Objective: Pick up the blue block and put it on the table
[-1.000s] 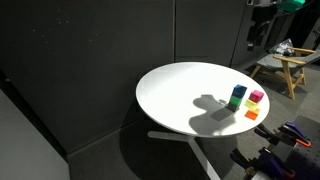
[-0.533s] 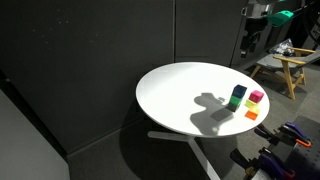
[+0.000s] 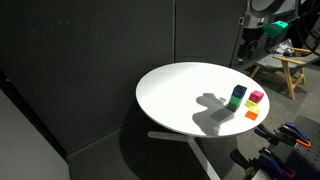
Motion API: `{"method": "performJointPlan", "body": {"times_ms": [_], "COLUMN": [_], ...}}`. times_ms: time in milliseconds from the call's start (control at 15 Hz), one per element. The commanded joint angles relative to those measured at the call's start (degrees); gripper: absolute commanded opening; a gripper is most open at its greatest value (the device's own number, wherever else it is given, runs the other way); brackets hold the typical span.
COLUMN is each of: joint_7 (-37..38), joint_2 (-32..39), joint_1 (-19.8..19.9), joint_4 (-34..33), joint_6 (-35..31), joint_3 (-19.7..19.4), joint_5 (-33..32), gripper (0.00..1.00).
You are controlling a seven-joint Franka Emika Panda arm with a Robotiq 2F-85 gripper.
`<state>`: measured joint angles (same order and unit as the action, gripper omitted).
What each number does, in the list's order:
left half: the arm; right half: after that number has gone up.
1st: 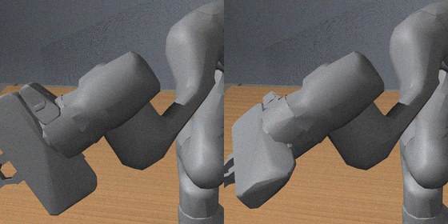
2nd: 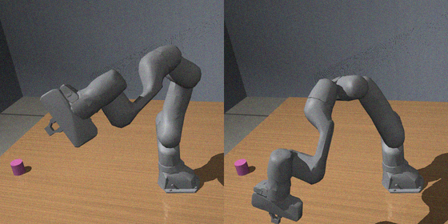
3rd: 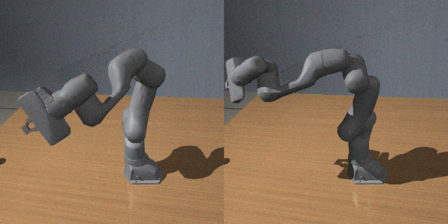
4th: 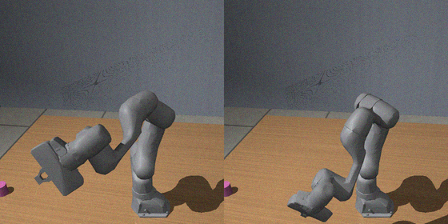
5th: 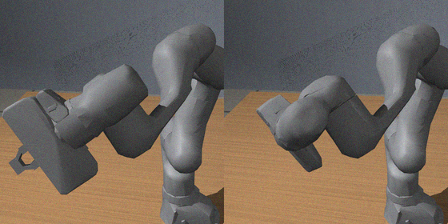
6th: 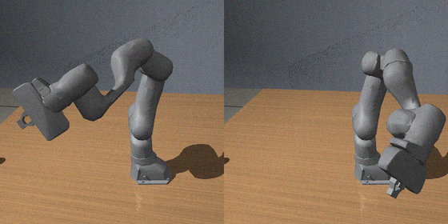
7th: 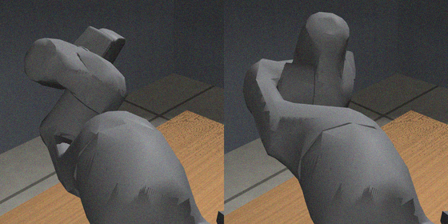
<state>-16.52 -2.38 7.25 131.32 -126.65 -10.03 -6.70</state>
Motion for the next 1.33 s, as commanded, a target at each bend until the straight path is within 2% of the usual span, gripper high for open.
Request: {"method": "performJointPlan", "body": {"times_ms": [0,267,800,1267], "joint_7": [-1.0,-2.0,-3.4,-1.8], "joint_2": [0.4,0.3,0.2,1.0], "joint_1": [0.9,1.3,2.2,2.0], "joint_4": [1.8,4.7,10.6,10.0], "joint_6": [-1.6,-3.5,-11.6,-10.7], "joint_3": [0.0,-0.1,-0.7,-0.4], "joint_5": [1.7,1.2,1.2,0.6], "gripper": [1.0,1.0,1.0,1.0]}}
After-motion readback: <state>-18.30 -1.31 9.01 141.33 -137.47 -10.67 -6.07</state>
